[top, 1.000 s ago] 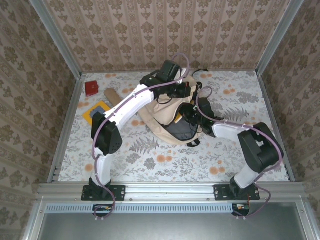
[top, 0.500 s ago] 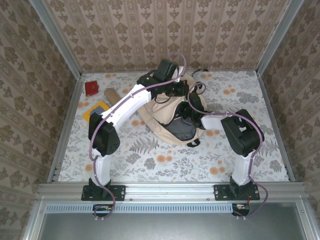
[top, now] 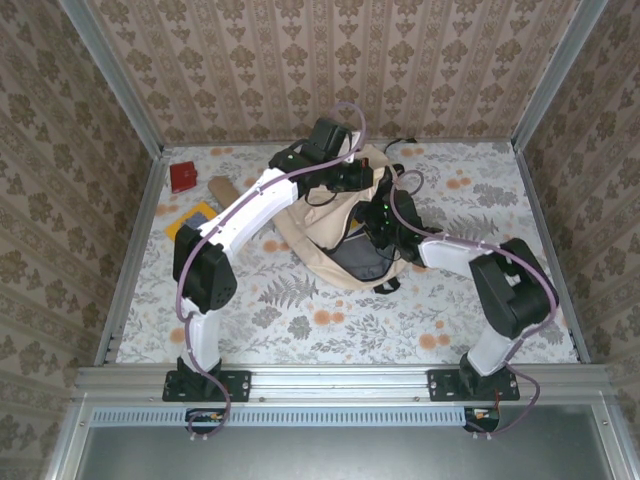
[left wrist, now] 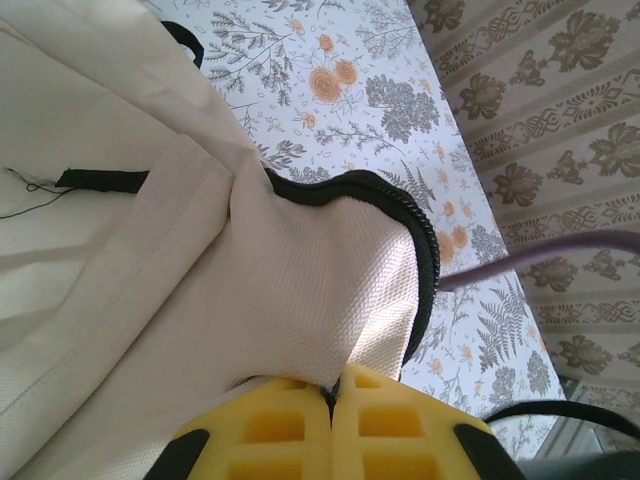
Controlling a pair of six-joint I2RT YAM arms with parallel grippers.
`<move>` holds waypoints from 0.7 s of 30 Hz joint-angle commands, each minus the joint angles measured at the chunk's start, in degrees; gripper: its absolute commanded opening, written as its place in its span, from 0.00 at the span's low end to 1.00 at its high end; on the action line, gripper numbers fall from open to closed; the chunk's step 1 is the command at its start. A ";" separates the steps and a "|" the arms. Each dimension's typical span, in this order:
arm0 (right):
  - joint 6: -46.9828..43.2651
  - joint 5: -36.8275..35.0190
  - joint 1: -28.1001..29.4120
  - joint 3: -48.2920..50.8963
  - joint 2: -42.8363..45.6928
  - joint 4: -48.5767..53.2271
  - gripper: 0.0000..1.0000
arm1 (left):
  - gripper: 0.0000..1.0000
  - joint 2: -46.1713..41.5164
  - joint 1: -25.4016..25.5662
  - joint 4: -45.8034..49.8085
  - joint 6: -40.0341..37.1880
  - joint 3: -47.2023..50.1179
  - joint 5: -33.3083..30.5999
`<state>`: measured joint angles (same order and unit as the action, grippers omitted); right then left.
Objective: Pack the student bag
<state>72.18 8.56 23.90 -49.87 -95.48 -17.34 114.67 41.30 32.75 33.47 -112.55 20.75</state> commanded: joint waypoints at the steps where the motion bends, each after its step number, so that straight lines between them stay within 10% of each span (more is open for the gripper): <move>1: -0.73 0.75 -1.17 3.06 5.22 4.76 0.64 | 0.05 -3.58 -0.61 -3.39 0.54 0.51 1.05; 12: -3.03 -3.75 -5.34 9.90 26.07 21.92 0.63 | 0.12 -5.59 -1.32 -4.42 0.82 5.31 1.84; 21: -13.18 -9.54 -13.71 8.51 39.95 39.16 0.82 | 0.67 -11.31 -3.39 -1.78 0.05 14.38 -4.12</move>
<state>64.62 2.04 11.51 -39.92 -57.69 12.82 107.26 39.57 29.87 33.91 -100.97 20.27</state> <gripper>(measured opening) 0.807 0.655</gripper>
